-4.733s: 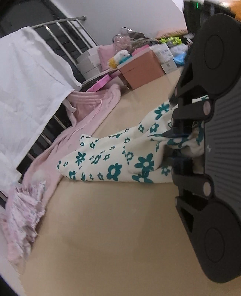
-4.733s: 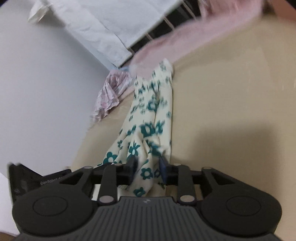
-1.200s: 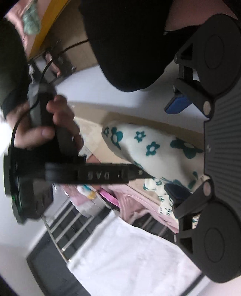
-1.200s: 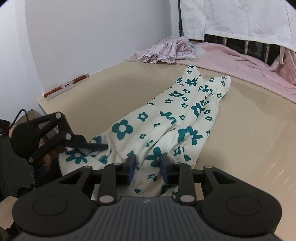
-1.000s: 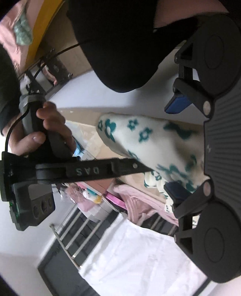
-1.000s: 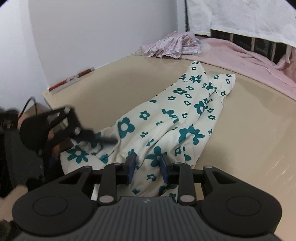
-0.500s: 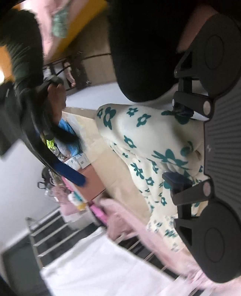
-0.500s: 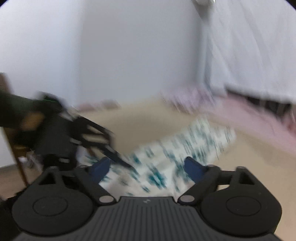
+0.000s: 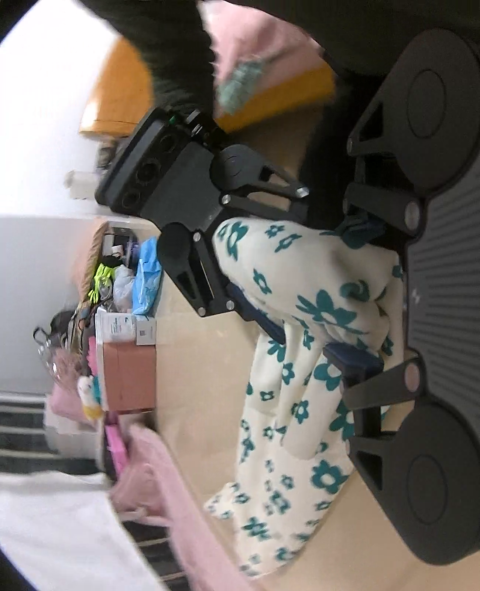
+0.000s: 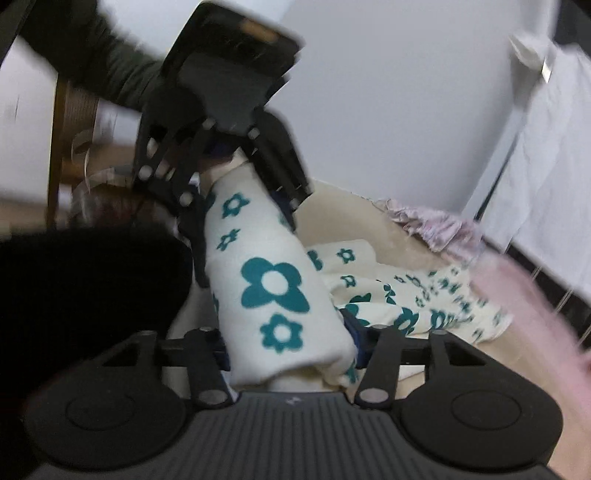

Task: Fold clothes
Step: 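Lift the strip end with both grippers and roll it over the shirt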

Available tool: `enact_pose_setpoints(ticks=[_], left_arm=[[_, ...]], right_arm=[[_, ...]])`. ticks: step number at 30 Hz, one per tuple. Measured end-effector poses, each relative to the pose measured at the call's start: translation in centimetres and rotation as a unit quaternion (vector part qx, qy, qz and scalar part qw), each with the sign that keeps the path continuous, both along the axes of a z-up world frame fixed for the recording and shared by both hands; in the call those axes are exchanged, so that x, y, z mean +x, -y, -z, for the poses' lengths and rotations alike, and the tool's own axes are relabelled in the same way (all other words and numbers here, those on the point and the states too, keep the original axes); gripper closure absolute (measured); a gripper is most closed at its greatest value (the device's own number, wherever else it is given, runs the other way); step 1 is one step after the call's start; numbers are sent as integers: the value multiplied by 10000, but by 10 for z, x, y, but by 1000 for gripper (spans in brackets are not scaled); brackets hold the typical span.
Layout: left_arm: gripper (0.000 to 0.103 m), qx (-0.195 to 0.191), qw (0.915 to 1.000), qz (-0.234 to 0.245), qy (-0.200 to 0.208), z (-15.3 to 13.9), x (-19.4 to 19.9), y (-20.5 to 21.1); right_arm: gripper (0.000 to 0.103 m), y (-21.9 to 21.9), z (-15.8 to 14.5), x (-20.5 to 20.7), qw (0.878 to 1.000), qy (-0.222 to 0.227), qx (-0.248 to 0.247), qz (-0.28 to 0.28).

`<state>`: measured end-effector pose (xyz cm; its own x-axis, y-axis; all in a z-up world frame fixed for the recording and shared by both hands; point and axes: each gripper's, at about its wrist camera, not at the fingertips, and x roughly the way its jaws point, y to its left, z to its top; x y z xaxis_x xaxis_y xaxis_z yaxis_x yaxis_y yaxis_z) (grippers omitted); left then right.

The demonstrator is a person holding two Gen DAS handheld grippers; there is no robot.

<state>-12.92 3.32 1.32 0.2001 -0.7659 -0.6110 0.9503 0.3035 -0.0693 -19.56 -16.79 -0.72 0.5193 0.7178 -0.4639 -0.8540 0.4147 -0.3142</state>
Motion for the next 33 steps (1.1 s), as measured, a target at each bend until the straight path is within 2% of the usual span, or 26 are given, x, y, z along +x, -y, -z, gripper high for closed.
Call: enact_pose_setpoints(ticks=[2,4,6,8,10,11,12,14,15,17,19,21,22,23,24,25,26,29,32,33], left_arm=[[52,-108,9993,136,-340,-7,1,-4],[52,-64,9992,358,-182,-14,-9,-4],[51,-52,9985,526,153,-13,-17,-4],[50,-137,9985,469,242,-10,-19,-5],[37,-251,9984,326,380,-7,-23,-5],[36,-308,9982,255,448,-5,-25,-4],[38,-349,9979,198,508,-3,-26,-4],[54,-362,9985,126,401,-3,-23,-3],[76,-390,9988,68,294,-3,-19,-5],[77,-513,9986,-57,-144,-2,-7,-8],[79,-696,9957,-173,-582,2,3,-11],[79,-893,9904,-261,-1018,6,13,-17],[79,-1010,9861,-309,-1285,8,20,-20],[79,-1108,9815,-349,-1519,9,26,-24],[79,-1140,9793,-357,-1632,9,29,-27],[81,-1162,9772,-372,-1737,8,32,-29],[82,-1145,9758,-411,-1818,6,36,-30],[82,-1330,9646,-521,-2217,0,45,-40],[78,-1726,9507,-596,-2507,-7,52,-52],[69,-1810,9489,-776,-2467,-10,53,-53]], right_arm=[[63,13,-12,13,9958,-819,414,-38],[64,22,-20,21,9860,-1518,672,-171],[67,30,-23,26,9746,-2041,904,-210],[70,38,-23,34,9590,-2547,1223,-237],[71,47,-22,47,9449,-2913,1475,-226],[71,50,-22,52,9384,-3066,1578,-227],[71,53,-25,53,9353,-3138,1613,-263],[74,54,-33,54,9288,-3271,1676,-468],[74,55,-37,56,9242,-3380,1685,-559],[75,59,-42,61,9166,-3555,1713,-638],[73,61,-42,65,9179,-3518,1778,-455],[52,61,-40,60,9314,-3124,1863,-157],[33,61,-37,53,9409,-2849,1832,-61],[22,60,-34,47,9495,-2571,1799,35],[21,59,-31,41,9560,-2352,1753,100],[28,58,-27,39,9573,-2338,1701,88],[48,56,-23,41,9547,-2423,1727,102],[67,59,-17,50,9370,-2787,2099,139],[75,69,-21,62,9160,-3051,2601,119],[76,73,-23,67,9081,-3141,2768,130]])
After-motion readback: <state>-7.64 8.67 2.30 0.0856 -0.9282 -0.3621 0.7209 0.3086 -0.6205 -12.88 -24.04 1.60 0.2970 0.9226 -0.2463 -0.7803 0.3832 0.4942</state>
